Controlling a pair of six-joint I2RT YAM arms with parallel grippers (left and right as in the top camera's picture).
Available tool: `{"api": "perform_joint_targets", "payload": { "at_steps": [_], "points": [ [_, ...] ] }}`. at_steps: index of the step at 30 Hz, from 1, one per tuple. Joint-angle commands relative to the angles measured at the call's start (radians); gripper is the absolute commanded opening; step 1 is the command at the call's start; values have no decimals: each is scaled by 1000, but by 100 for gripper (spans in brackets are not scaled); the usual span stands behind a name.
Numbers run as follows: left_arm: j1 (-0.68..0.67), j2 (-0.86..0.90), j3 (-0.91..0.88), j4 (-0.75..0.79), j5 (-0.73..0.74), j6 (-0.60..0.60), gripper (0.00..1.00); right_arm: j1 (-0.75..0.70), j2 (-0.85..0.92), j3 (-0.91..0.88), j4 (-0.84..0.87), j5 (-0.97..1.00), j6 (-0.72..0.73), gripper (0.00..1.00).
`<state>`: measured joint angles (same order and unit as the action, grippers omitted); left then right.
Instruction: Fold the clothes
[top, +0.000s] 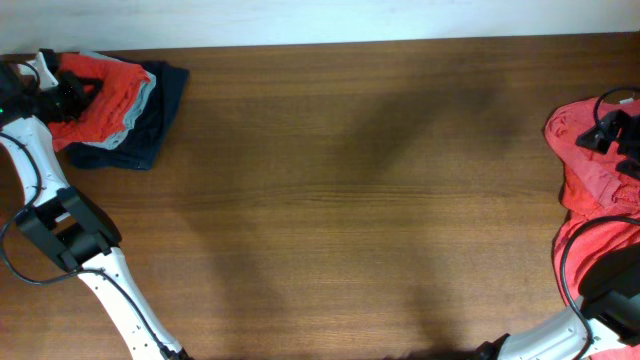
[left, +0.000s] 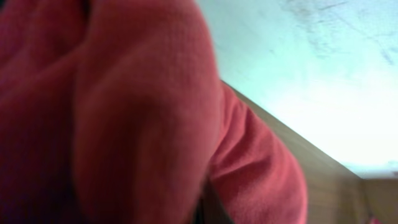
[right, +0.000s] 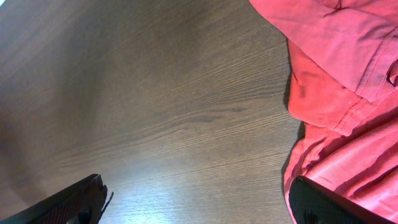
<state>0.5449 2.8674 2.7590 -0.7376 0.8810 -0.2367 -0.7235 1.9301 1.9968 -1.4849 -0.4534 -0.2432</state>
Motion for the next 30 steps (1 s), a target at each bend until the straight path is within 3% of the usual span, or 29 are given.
{"api": "perform_joint_targets", "payload": {
  "at_steps": [1, 7, 12, 18, 22, 26, 30],
  "points": [
    [-17, 3, 46, 6, 121, -28, 1, -1, -10, 5, 0, -2, -2, 99],
    [-24, -37, 208, 3, 216, -156, 1, -1, -10, 5, 0, -2, -2, 99],
    [-45, -42, 233, -49, 288, -178, 1, -1, -10, 5, 0, -2, -2, 99],
    [-89, -37, 203, -389, 42, -39, 1, -1, -10, 5, 0, -2, -2, 99],
    [-141, -32, 156, -451, -110, 36, 1, -1, -10, 5, 0, -2, -2, 99],
    [-169, -33, 142, -418, -114, 45, 1, -1, -10, 5, 0, -2, -2, 99],
    [-167, -69, 163, -393, 6, 45, 0, -1, -10, 5, 0, -2, -2, 99]
  ]
}}
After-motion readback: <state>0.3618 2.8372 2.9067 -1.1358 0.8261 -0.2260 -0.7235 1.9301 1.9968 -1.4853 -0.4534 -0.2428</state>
